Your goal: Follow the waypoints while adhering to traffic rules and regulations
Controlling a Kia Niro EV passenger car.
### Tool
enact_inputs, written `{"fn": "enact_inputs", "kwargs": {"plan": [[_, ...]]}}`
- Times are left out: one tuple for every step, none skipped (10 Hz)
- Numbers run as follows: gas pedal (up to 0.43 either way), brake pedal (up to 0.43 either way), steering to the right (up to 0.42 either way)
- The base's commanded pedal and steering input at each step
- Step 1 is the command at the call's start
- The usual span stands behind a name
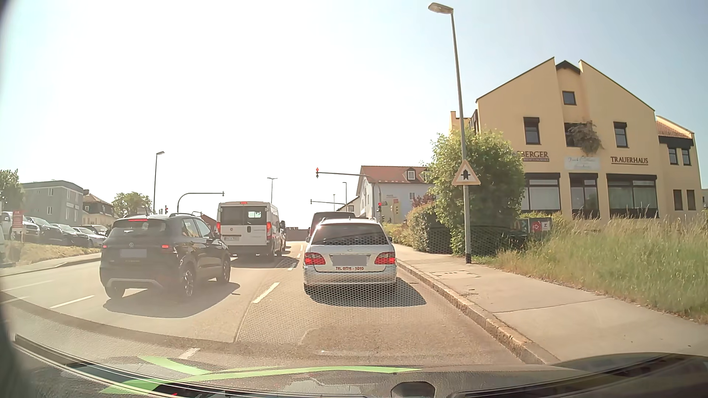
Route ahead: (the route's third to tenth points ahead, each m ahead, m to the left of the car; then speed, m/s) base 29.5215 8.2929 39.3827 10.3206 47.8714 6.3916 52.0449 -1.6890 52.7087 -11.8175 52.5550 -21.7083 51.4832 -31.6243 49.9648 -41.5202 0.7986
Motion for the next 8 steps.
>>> {"fn": "enact_inputs", "kwargs": {"plan": [[0.110, 0.000, -0.030], [0.110, 0.000, -0.030], [0.110, 0.000, -0.030], [0.110, 0.000, -0.029], [0.118, 0.000, -0.029], [0.118, 0.000, -0.029], [0.130, 0.000, -0.029], [0.130, 0.000, -0.029]]}}
